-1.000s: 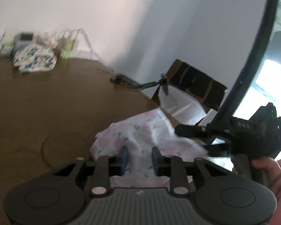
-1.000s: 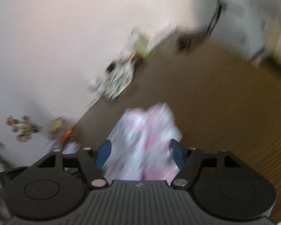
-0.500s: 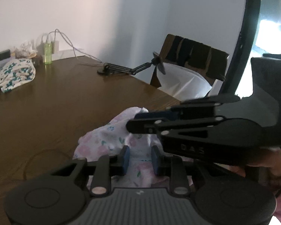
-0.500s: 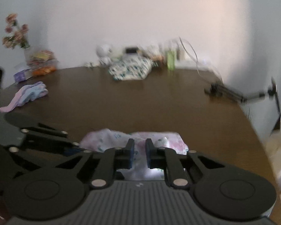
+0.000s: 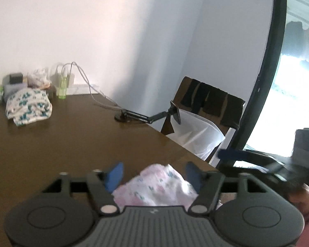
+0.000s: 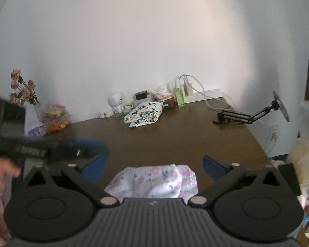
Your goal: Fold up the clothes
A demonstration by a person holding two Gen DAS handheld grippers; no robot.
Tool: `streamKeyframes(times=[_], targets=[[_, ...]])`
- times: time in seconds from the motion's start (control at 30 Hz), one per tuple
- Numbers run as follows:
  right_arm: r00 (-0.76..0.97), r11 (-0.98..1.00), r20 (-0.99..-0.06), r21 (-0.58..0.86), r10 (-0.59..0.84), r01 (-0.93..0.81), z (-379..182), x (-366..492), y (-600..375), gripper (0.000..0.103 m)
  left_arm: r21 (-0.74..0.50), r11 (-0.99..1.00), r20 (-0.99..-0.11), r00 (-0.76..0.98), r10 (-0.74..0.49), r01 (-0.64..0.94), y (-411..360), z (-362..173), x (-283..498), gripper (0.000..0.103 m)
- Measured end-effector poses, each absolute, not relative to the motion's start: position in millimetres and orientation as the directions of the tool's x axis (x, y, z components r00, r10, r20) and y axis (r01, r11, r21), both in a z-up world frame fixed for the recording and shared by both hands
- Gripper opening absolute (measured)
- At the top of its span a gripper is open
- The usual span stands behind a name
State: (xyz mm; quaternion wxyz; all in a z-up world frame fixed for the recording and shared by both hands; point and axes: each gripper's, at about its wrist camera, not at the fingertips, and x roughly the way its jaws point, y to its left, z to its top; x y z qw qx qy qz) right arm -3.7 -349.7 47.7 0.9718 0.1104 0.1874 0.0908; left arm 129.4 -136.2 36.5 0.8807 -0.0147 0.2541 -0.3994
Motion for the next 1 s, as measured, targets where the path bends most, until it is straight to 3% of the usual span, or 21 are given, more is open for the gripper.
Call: streamKeyframes(times=[0.07,0.13,0.2,0.23,0.3,0.43,0.7,0.93,1.0], targets=[[0.915,0.972,-0.352,0.195,0.195,-0.133,47.5,-16.3,-339.2,0.102,-0.198,0.67,-0.44,0.546,-0.713,0.715,-143.9,39.9,135.3,0.074],[0.914,0.981,-0.367,0.146,0.173,-0.127,43.6,-21.8,-327.2,0.096,-0.162,0.651,-0.458,0.528,-0.716,0.742,-158.8,38.5,142.9,0.06],[0.91,0.984,-0.38,0.128,0.168,-0.128,38.3,-21.1,-318.2,0.065,-0.142,0.612,-0.495,0.48,-0.724,0.778,-174.9,33.3,150.3,0.03],[0.907,0.984,-0.387,0.12,0.166,-0.129,35.6,-20.6,-313.8,0.051,-0.134,0.592,-0.514,0.455,-0.727,0.795,-182.9,30.6,153.9,0.025],[0.903,0.983,-0.394,0.132,0.17,-0.128,31.2,-16.7,-307.7,0.04,-0.123,0.568,-0.543,0.424,-0.725,0.814,-195.0,25.3,156.5,0.011],[0.902,0.984,-0.396,0.106,0.173,-0.142,23.4,-15.4,-296.6,0.018,-0.104,0.53,-0.598,0.373,-0.71,0.842,-216.5,13.7,161.2,0.003],[0.86,0.99,-0.493,0.104,0.133,-0.094,-6.0,-6.3,-286.8,0.013,-0.132,0.555,-0.689,0.327,-0.647,0.821,-230.9,-23.2,178.8,0.002],[0.86,0.99,-0.494,0.119,0.131,-0.082,-13.3,-9.2,-285.9,0.012,-0.167,0.571,-0.68,0.326,-0.657,0.804,-227.7,-29.9,184.5,0.002],[0.868,0.988,-0.477,0.126,0.139,-0.089,-7.2,-12.2,-288.8,0.013,-0.17,0.572,-0.634,0.356,-0.687,0.802,-220.2,-14.1,176.7,0.007]])
